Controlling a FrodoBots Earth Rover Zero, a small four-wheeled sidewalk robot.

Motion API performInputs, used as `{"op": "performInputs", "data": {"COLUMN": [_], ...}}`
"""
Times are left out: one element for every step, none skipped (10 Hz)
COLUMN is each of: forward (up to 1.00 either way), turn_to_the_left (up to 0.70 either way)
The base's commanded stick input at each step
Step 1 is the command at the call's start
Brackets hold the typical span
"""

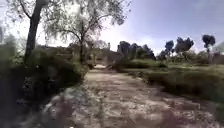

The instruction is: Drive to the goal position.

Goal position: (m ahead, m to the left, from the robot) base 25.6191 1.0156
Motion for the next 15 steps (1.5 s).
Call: {"op": "performInputs", "data": {"forward": [0.70, 0.70, 0.70, 0.70, 0.70, 0.70, 0.70, 0.70, 0.70, 0.70, 0.70, 0.70, 0.70, 0.70, 0.70], "turn_to_the_left": [0.06, 0.35, 0.25, 0.16, 0.06, 0.00, 0.00, 0.00, 0.00, 0.00, 0.00, 0.00, 0.00, 0.00, 0.00]}}
